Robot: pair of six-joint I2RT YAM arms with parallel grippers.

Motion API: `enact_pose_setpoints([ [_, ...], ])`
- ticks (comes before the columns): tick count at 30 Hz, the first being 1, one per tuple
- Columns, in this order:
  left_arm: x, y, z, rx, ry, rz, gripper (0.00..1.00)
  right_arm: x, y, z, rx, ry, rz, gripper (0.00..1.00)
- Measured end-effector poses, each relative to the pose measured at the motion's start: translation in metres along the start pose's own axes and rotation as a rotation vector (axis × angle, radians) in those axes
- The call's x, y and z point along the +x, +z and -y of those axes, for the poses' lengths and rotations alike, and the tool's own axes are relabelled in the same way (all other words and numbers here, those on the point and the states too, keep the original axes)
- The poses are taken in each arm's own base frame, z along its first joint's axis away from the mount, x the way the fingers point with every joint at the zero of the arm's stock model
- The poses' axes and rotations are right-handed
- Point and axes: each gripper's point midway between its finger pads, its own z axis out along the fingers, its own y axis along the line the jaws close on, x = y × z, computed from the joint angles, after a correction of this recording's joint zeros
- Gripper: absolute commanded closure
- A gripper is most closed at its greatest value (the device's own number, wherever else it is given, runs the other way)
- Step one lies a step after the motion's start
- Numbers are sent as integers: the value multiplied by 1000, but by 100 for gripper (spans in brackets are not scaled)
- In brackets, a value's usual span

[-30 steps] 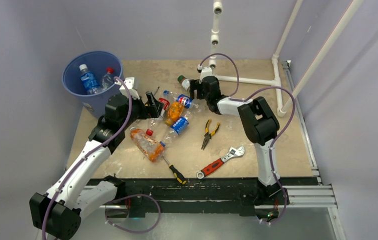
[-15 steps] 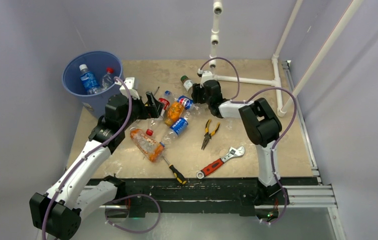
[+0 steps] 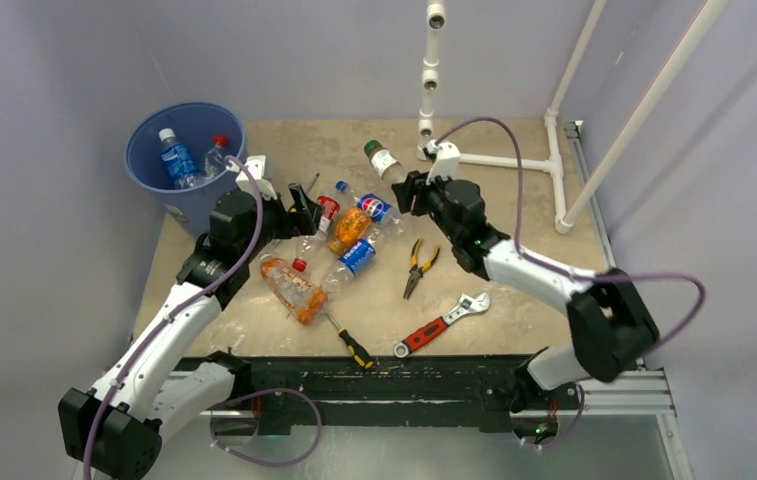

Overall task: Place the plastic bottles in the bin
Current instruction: Pick up the plastic bottle at the center of the board.

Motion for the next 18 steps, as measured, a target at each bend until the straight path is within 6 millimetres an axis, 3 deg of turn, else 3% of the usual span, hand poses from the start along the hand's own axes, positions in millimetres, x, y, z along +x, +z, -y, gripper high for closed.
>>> enact_pose_setpoints([
  [3,-3,-2,1,2,-9,19,2,-32,-42,-28,-77,35,105,58],
  [5,-5,-2,5,26,-30,36,1,-40,-69,-42,-133,65,149,59],
  [8,-7,-1,22,119,-98,63,1,-32,-109,-57,-232,116,185,59],
  [11,-4,-2,46,273,-211,93,1,-15,-141,-58,-302,162,198,59],
  [14,1,-7,64,399,-309,107,1,-12,-159,-58,-340,195,222,60],
  [18,-8,-19,86,548,-404,133,1,-26,-172,-62,-383,234,289,60],
])
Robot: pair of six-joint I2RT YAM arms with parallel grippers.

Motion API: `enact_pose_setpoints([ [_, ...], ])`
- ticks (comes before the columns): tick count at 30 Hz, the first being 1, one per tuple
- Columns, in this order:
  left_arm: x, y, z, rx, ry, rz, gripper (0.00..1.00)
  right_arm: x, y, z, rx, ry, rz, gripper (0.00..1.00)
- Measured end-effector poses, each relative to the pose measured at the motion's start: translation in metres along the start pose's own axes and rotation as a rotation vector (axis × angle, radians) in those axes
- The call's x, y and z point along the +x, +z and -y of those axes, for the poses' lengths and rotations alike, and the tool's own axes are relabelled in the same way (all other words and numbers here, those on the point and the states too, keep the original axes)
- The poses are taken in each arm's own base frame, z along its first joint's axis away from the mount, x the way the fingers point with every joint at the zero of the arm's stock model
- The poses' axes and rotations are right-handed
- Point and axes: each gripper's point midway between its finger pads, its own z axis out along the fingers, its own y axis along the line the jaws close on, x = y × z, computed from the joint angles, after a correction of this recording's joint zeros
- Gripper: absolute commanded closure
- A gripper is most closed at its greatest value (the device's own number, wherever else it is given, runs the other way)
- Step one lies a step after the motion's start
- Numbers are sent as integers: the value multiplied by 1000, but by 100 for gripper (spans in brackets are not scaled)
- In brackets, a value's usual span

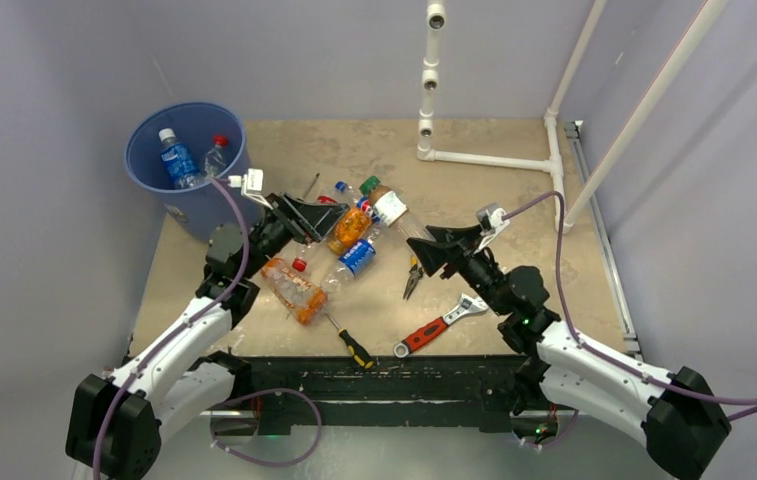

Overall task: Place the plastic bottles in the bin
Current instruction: Pick up the plastic bottle at the center of the board.

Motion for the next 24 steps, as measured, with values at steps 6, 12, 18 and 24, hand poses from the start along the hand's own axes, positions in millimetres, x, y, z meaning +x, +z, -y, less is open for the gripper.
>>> enact_pose_setpoints([
  [6,8,12,33,157,-93,-28,1,-5,-1,-14,-80,53,52,61],
  [12,33,20,46,197,-117,-99,2,1,-1,-24,-133,88,48,62],
  [18,29,34,54,198,-91,-93,14,-5,-3,-35,-183,94,67,62],
  [24,34,41,57,176,-51,-102,39,-1,-5,-43,-225,91,45,61],
])
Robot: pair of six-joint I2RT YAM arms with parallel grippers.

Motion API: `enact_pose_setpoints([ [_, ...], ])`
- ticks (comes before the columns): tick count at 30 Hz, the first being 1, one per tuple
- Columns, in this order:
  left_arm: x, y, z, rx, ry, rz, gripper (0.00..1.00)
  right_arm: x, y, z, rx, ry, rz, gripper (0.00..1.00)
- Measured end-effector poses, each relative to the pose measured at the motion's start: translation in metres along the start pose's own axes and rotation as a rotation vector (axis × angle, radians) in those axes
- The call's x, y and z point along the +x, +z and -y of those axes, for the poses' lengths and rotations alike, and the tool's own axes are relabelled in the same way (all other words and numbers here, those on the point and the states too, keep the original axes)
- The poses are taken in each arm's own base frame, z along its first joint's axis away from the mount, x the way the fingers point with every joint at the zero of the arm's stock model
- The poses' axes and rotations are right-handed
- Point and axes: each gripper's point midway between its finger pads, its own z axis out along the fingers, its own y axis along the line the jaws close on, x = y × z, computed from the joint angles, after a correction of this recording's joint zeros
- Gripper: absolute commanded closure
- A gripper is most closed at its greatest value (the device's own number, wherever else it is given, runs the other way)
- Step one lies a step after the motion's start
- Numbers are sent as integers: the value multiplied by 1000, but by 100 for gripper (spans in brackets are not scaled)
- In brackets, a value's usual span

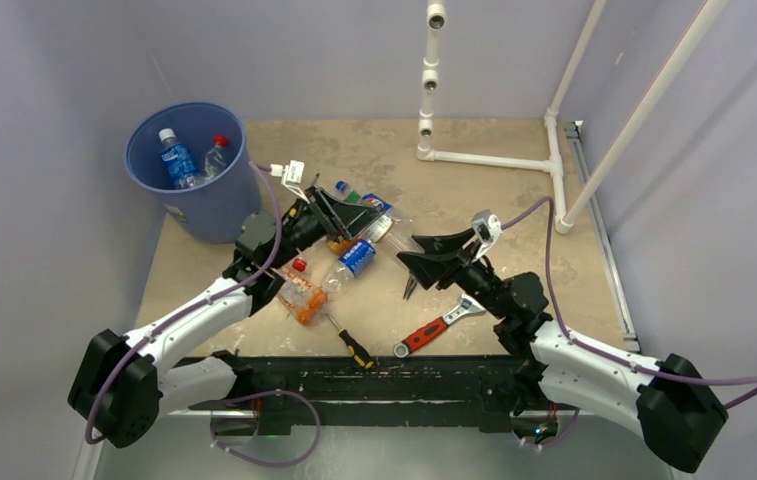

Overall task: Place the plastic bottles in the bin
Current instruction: Pick up the plastic bottle at the center of the board.

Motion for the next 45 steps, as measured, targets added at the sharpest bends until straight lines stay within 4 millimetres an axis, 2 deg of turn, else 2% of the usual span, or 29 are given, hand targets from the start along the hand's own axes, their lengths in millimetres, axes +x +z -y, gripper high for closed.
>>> enact_pose_setpoints([
  [3,2,0,-2,-10,16,-6,57,6,-1,-3,-19,-5,-30,59],
  [5,4,0,-1,-6,16,-15,67,11,-3,-3,-24,-8,-54,53],
  [6,4,1,0,-4,19,-19,71,12,-3,-4,-26,-11,-61,47],
  [7,5,1,0,-4,22,-23,74,11,-3,-4,-26,-16,-67,35],
  [9,5,1,2,3,31,-29,79,11,-2,-6,-31,-30,-89,19],
  [11,4,2,3,4,44,-32,83,11,1,-10,-47,-54,-122,10],
  [14,3,4,6,4,67,-51,87,6,8,-16,-62,-92,-162,5],
  [20,2,12,26,44,156,-152,91,-5,28,-21,-68,-173,-244,10],
  [23,0,18,35,59,218,-219,93,5,36,-13,-43,-186,-308,16],
  [27,-2,16,42,51,311,-292,94,29,32,0,-6,-179,-411,27],
  [33,4,8,39,35,372,-380,95,41,27,-3,-35,-165,-466,36],
  [35,7,5,37,32,379,-397,95,43,27,-6,-50,-159,-475,42],
  [36,8,5,36,29,381,-402,92,45,26,-6,-56,-156,-481,46],
  [37,9,4,35,27,381,-408,84,47,26,-7,-63,-153,-488,50],
  [40,11,3,33,25,382,-418,35,53,26,-10,-82,-136,-503,55],
  [42,10,3,33,18,383,-414,13,52,27,-10,-82,-134,-494,57],
  [45,4,1,35,-5,387,-383,5,46,23,-11,-83,-138,-448,59],
])
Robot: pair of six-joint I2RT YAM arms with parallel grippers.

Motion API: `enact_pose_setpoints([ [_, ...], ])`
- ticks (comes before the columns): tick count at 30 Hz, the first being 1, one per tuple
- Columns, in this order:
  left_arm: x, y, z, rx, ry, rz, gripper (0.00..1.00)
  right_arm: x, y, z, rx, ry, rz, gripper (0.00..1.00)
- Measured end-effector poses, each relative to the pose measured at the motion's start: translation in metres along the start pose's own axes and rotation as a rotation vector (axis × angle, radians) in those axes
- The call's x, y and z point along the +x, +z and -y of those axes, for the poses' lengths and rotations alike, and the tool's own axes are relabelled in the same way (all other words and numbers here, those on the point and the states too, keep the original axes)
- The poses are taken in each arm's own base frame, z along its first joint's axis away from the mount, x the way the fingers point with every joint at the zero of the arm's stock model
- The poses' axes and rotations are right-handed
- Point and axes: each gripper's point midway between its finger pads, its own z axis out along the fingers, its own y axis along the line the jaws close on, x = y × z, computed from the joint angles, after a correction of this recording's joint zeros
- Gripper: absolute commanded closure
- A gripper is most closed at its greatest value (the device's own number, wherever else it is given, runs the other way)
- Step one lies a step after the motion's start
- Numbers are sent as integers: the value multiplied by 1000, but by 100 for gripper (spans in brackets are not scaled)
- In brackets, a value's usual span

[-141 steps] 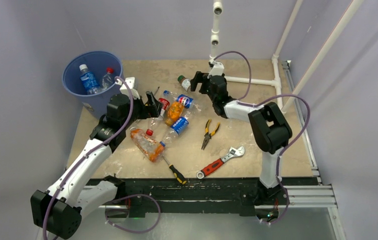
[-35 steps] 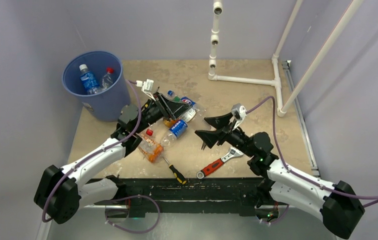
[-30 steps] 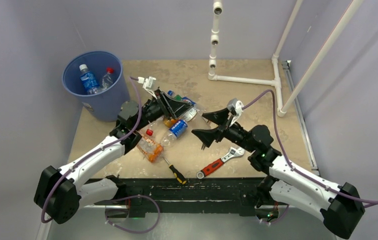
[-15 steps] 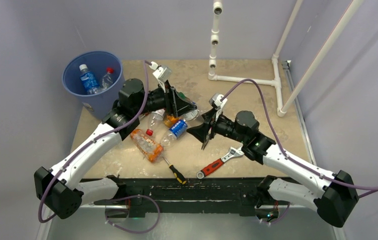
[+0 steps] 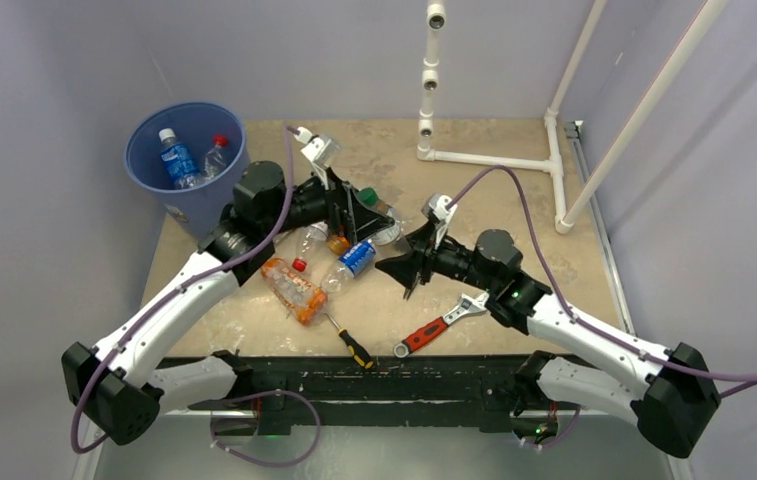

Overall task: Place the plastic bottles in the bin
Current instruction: Pick up the plastic bottle at the center of the board.

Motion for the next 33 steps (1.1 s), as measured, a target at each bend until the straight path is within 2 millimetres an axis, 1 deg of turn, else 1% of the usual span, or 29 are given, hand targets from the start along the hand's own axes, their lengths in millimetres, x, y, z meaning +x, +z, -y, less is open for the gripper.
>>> enact_pose_setpoints([
  [3,-18,-13,8,-16,18,95,2,-7,-11,-3,1,-13,69,61],
  [6,-52,-33,28,-4,37,246,4,-16,-22,-9,-12,-28,146,62],
  [8,-73,-45,43,26,38,342,10,-20,-25,-10,-16,-32,180,63],
  [9,-80,-49,48,41,33,376,13,-22,-25,-11,-17,-33,195,63],
  [11,-92,-52,57,75,7,425,20,-25,-26,-12,-21,-33,215,63],
  [13,-98,-49,61,108,-20,446,23,-27,-26,-13,-27,-32,231,64],
  [15,-98,-42,61,135,-45,441,22,-29,-27,-14,-31,-31,243,64],
  [18,-83,-21,48,139,-110,379,18,-34,-27,-15,-33,-31,261,64],
  [20,-73,-13,43,136,-137,344,17,-36,-27,-15,-34,-30,272,64],
  [23,-67,-10,46,144,-148,323,17,-39,-27,-16,-40,-25,283,64],
  [31,-60,-7,60,184,-147,299,16,-33,-21,-13,-36,0,266,65],
  [33,-58,-6,64,196,-144,292,18,-32,-20,-12,-36,2,266,65],
])
